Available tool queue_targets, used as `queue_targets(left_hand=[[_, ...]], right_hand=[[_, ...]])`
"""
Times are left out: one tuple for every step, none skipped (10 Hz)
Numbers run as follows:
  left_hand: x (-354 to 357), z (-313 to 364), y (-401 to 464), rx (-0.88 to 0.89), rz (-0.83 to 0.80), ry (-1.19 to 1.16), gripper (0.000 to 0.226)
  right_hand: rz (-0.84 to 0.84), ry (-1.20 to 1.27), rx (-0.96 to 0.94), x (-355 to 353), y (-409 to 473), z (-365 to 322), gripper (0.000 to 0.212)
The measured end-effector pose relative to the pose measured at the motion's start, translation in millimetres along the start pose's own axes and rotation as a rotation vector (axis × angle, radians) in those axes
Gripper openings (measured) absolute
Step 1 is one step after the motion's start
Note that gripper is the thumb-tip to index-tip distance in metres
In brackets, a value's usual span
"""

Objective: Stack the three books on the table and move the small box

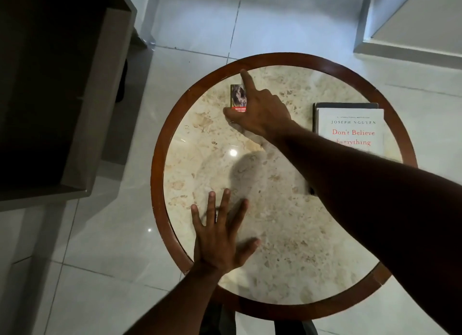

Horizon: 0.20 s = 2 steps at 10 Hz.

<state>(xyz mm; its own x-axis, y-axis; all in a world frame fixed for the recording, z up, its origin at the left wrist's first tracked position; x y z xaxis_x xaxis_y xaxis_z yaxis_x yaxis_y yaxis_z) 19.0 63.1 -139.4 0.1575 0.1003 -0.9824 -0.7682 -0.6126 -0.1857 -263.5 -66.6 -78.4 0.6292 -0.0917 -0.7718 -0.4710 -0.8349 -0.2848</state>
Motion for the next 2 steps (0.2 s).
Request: queue_targets(left_hand=[[-2, -1, 0, 0.012, -0.023, 0.003, 0.101], [-12, -1, 0, 0.015, -0.044, -0.028, 0.099]], right_hand=[[0.14, 0.215, 0.029, -29, -25, 2, 0.087], [0.383, 0.589, -0.042, -91, -81, 18, 0.051]])
Point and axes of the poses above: each hand's wrist, its own y-axis towards the middle knuckle, its own x-axis out of the palm, z = x × y, the point moved 1 cm from there along y, towards the middle knuckle, and after that the axes turned 7 degrees about y, right-handed, at the moved point
